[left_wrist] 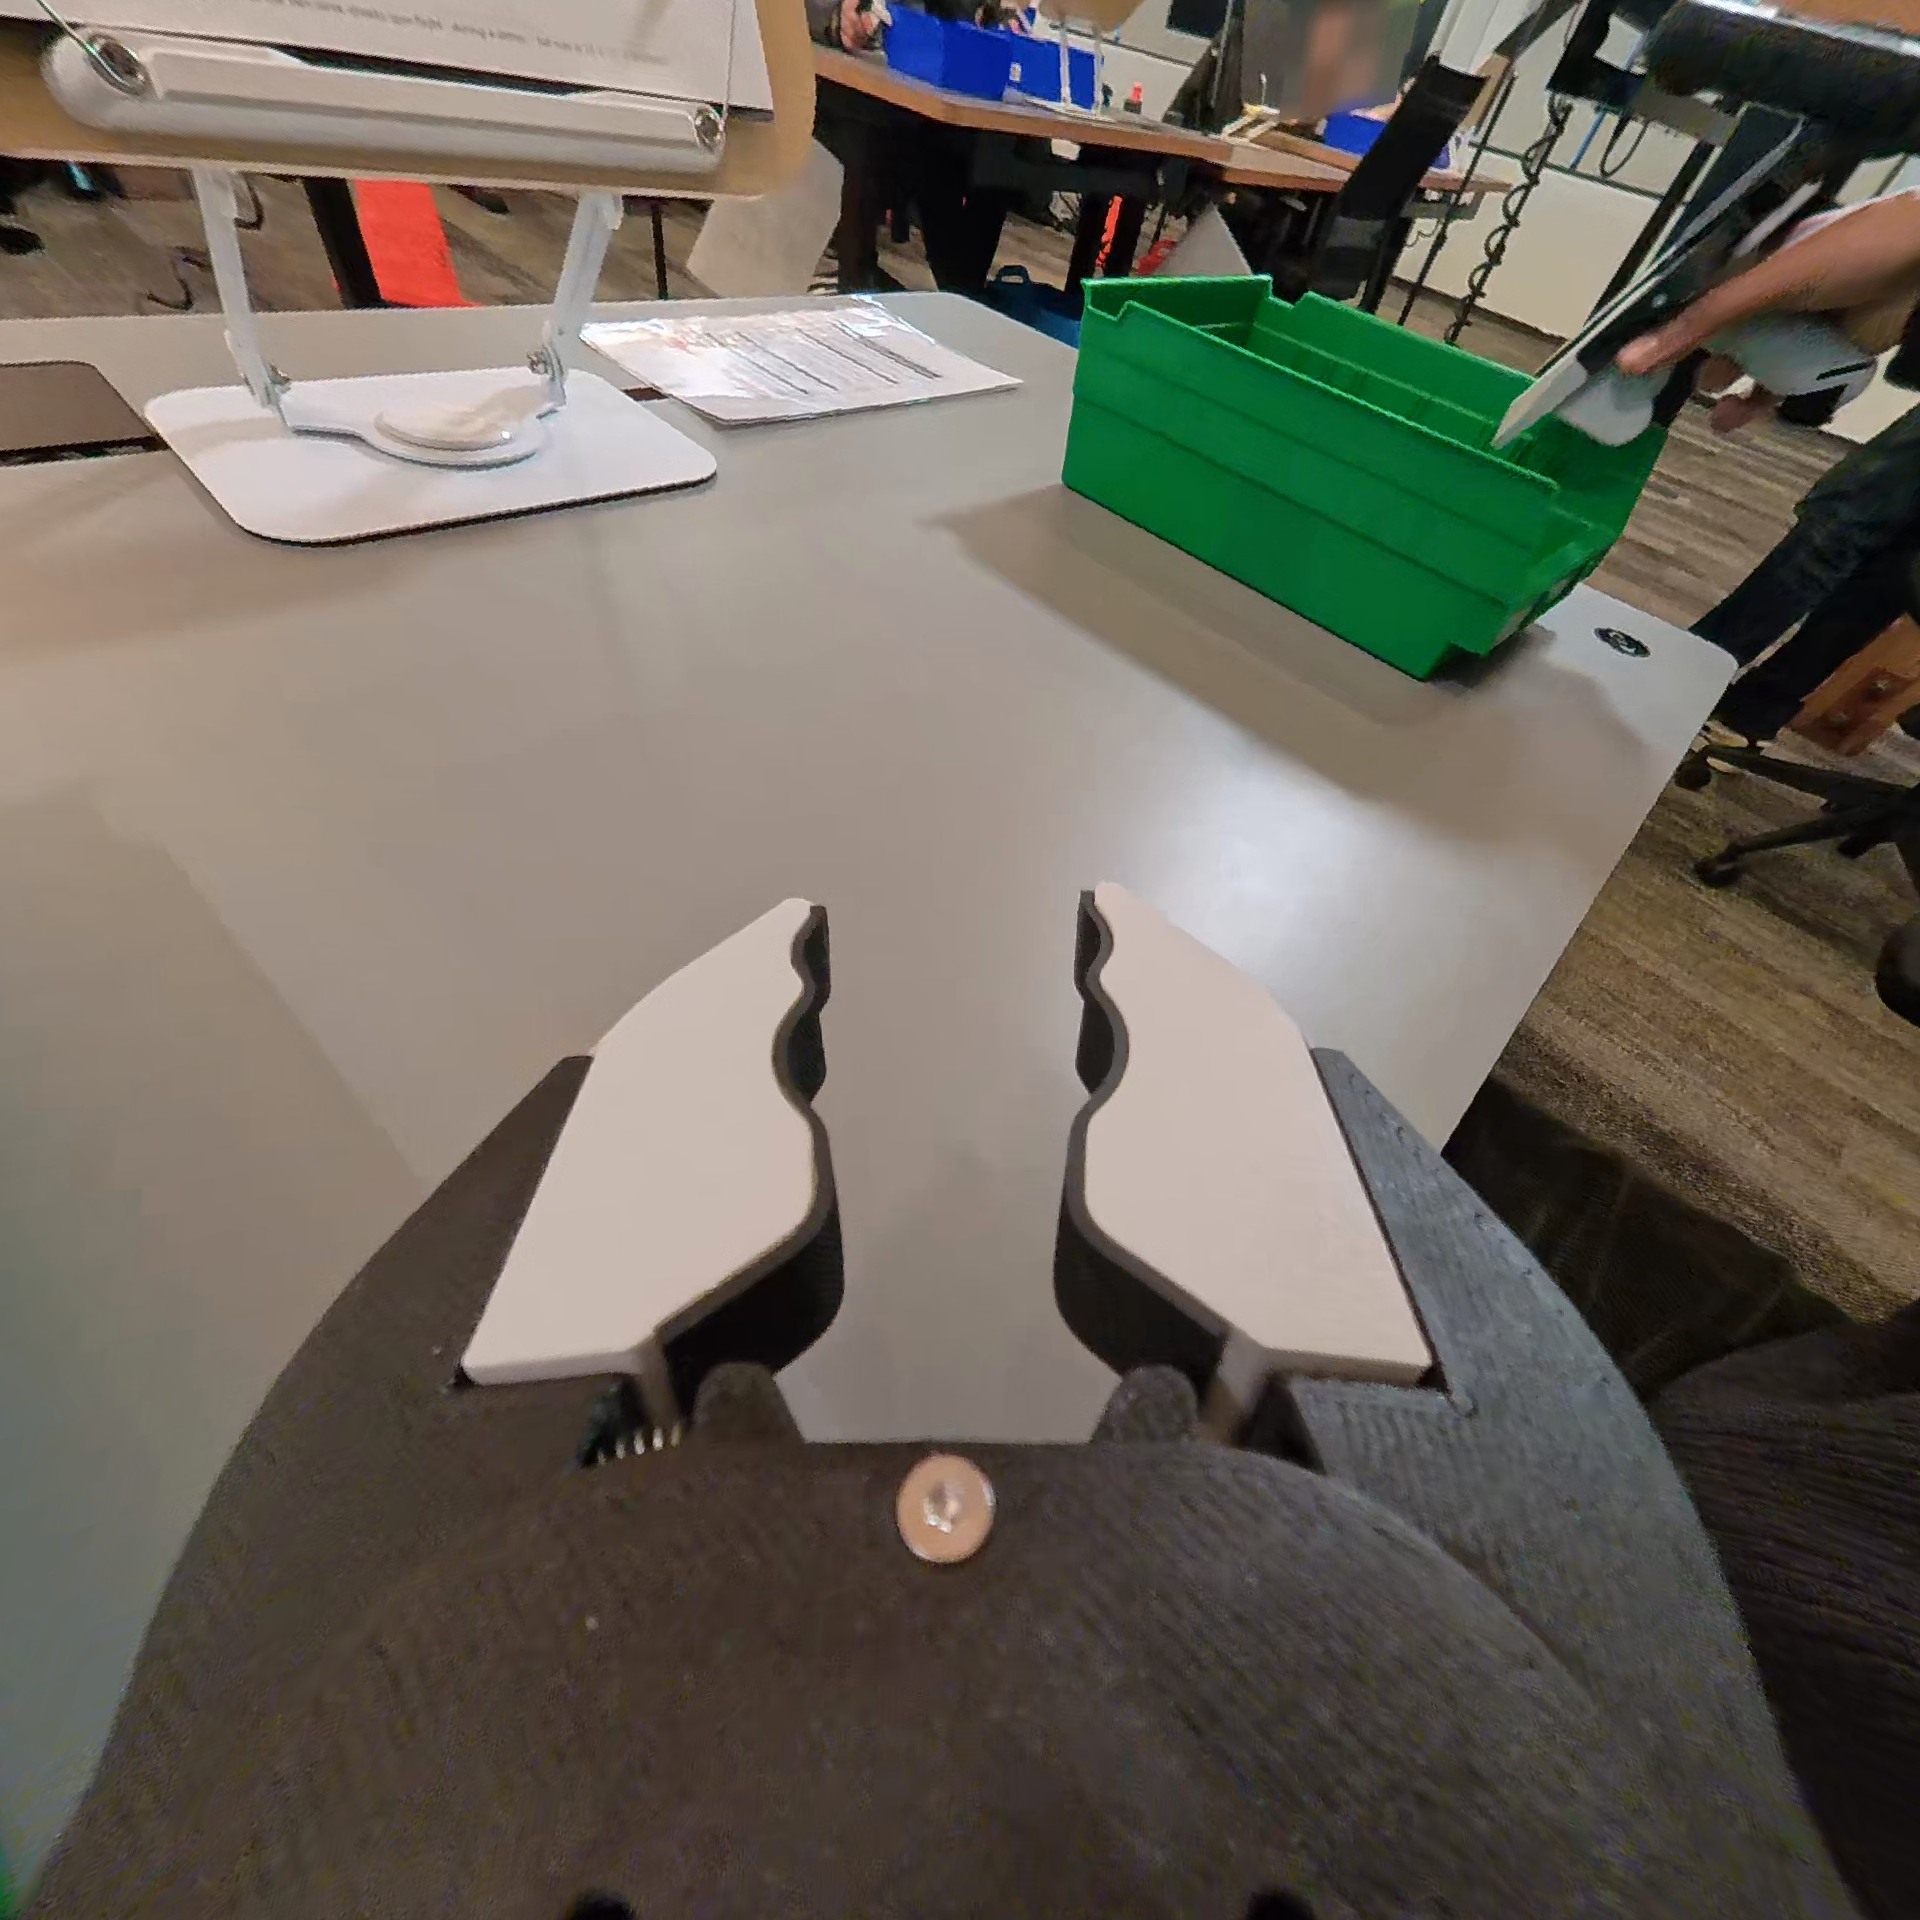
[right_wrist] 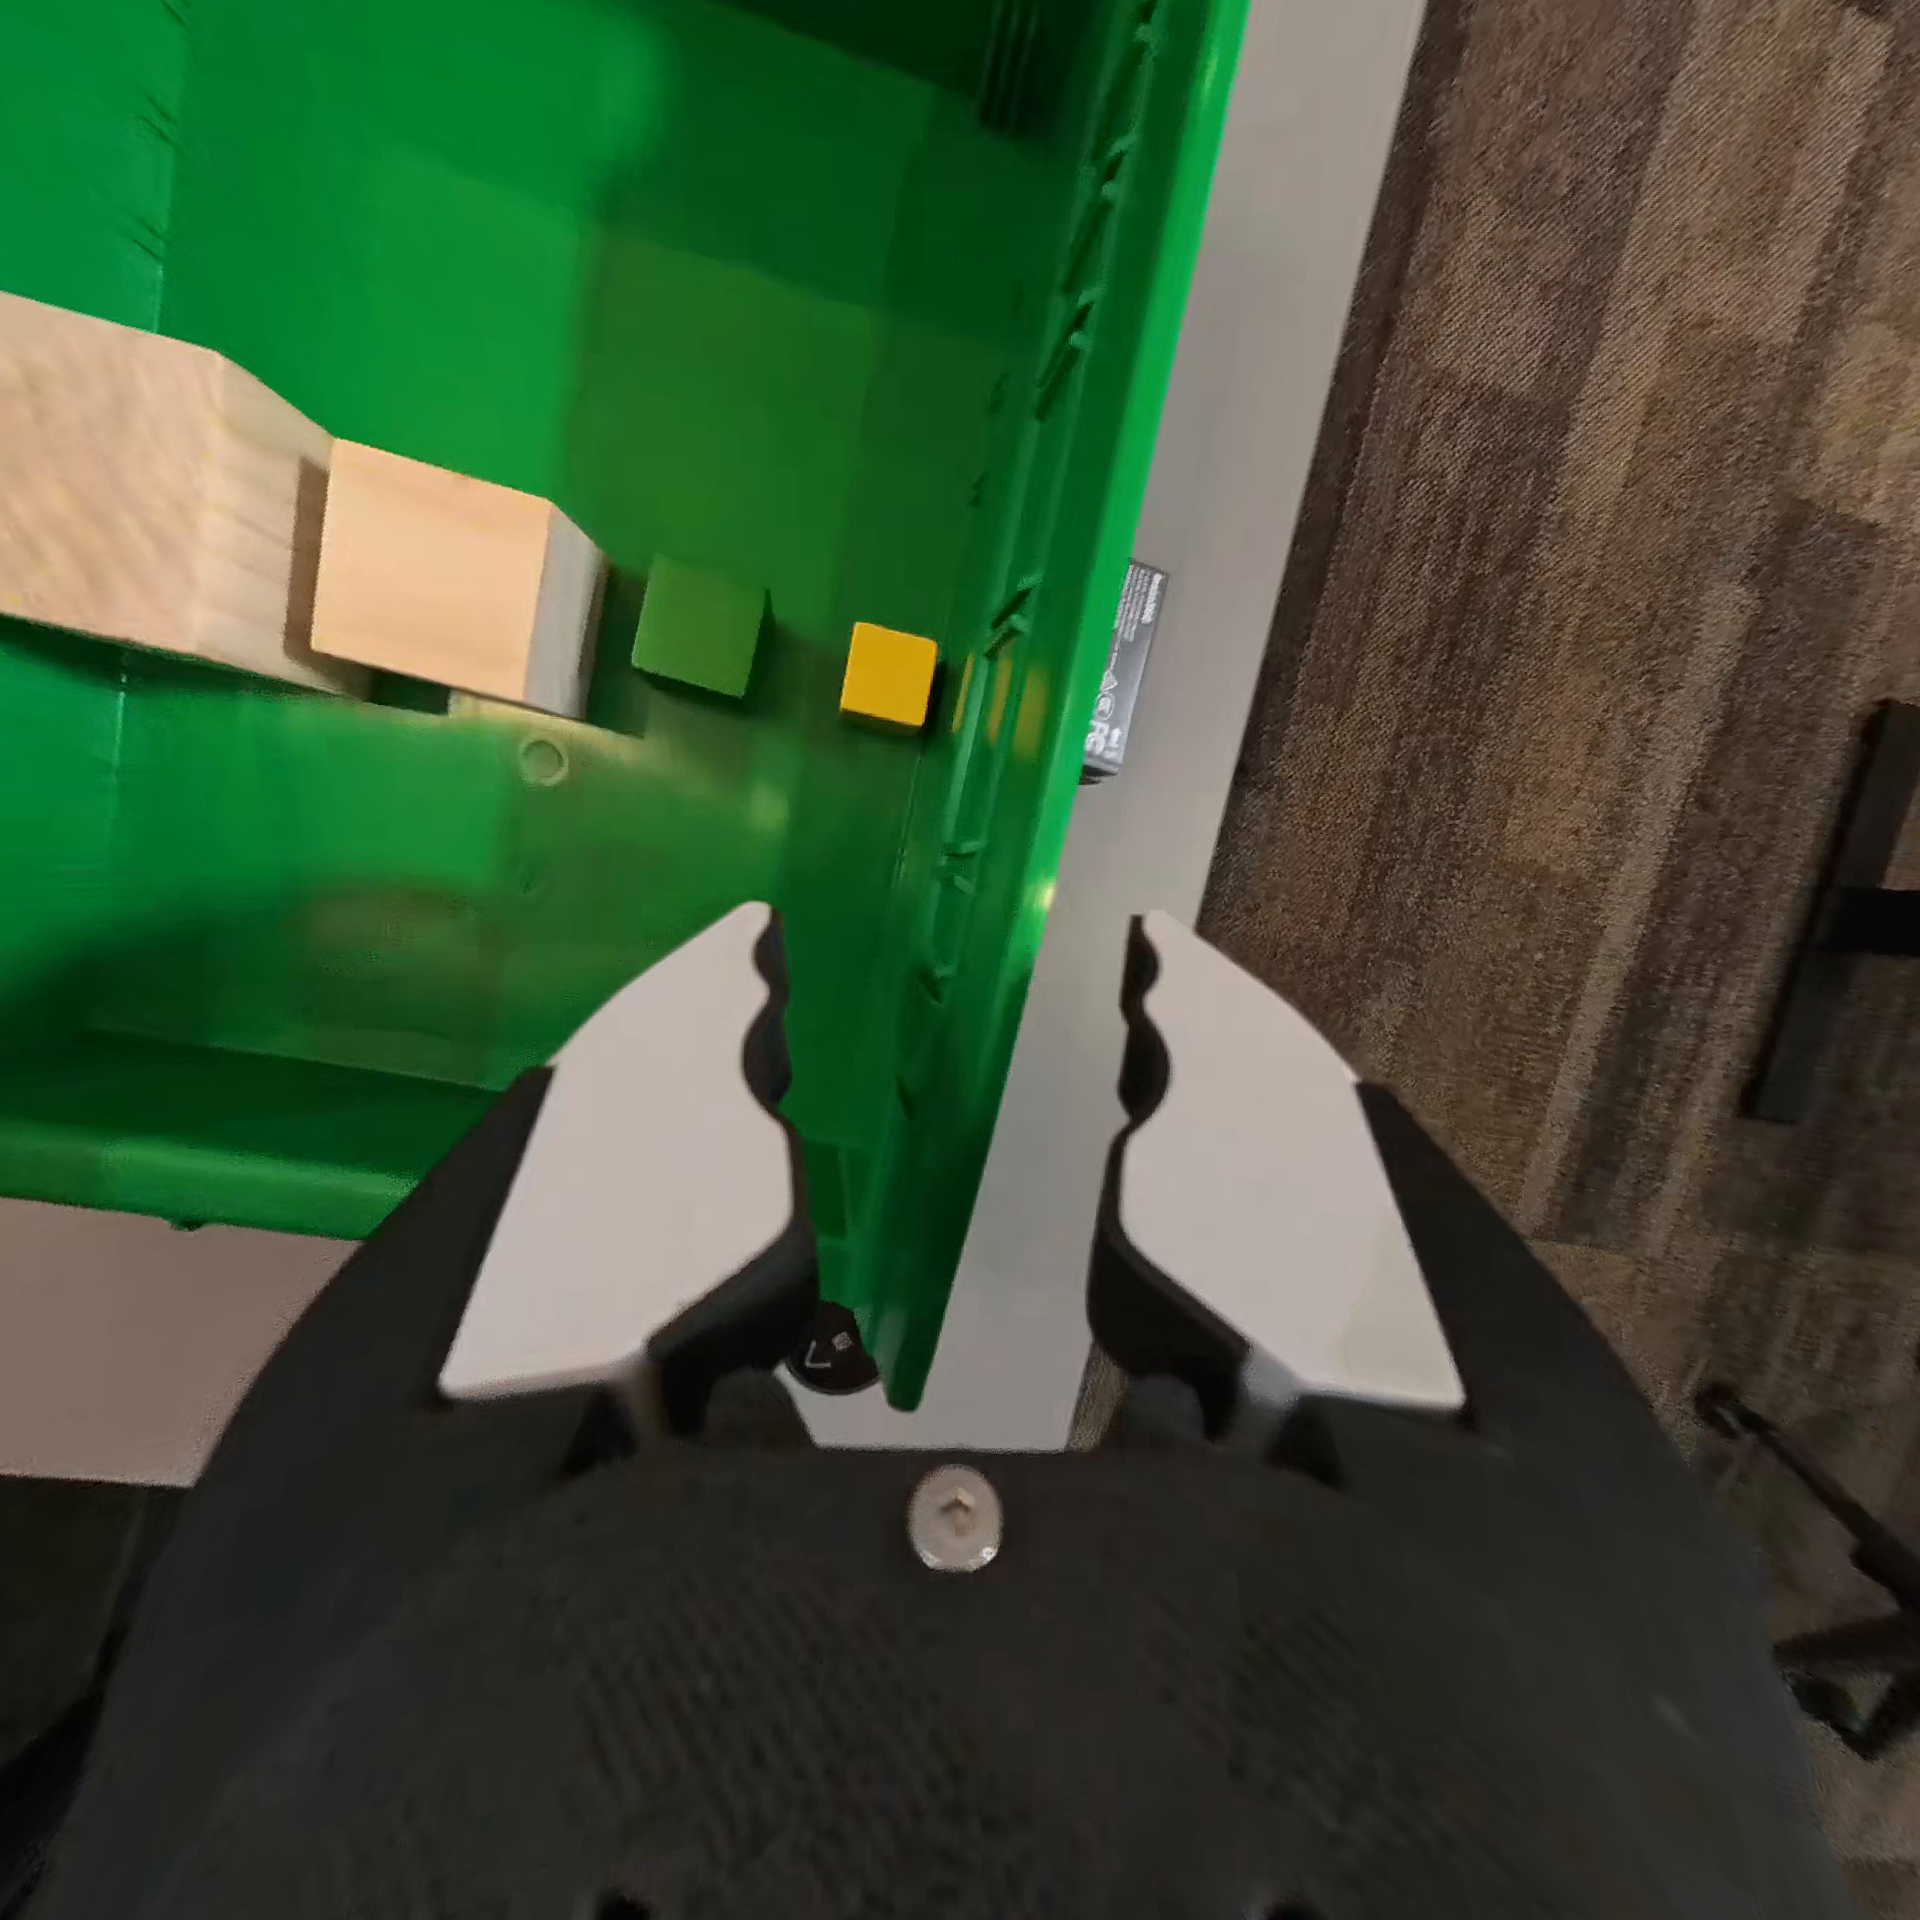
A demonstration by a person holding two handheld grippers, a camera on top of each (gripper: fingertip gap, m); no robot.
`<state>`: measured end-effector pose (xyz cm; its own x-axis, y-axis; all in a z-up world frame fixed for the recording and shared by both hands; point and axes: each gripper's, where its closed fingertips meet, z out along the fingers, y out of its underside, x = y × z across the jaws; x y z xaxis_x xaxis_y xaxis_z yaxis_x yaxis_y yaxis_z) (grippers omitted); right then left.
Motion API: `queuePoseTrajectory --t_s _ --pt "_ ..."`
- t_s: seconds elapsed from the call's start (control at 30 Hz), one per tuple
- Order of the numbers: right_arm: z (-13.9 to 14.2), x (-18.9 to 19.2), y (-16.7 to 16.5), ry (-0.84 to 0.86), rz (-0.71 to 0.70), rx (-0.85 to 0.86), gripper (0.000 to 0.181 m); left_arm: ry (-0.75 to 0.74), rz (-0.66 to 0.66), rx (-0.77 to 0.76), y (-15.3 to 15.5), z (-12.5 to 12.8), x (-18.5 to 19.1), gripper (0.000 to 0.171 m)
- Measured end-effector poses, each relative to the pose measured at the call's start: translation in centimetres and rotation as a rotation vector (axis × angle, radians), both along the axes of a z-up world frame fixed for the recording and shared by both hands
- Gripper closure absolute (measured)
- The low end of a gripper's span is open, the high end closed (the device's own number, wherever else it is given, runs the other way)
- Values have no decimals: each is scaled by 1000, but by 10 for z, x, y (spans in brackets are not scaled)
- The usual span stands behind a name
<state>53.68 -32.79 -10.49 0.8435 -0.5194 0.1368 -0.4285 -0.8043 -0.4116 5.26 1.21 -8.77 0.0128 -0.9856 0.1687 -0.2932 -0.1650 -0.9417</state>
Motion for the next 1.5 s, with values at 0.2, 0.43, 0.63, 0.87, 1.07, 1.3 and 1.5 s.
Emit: queuePoseTrajectory --t_s 0.2,0.43,0.63,0.87,1.07,1.3,1.5 --pt "-21 4 -2 45 -33 -28 134 2 10 -23 2 0 0 126" --pt "-28 9 6 94 -53 10 169 -3 14 -90 5 0 -1 126" --pt "-34 9 7 98 -39 27 169 0 12 -93 5 -1 -1 127" --pt "-35 12 6 28 -4 -5 161 8 8 -87 4 -2 0 127" --pt "-42 3 5 173 -40 13 169 13 12 -86 4 -3 0 127" --pt "-42 -1 7 277 -119 69 175 23 14 -94 5 -6 1 128" --pt "-40 -6 8 289 -160 75 176 22 15 -93 4 -6 1 128"
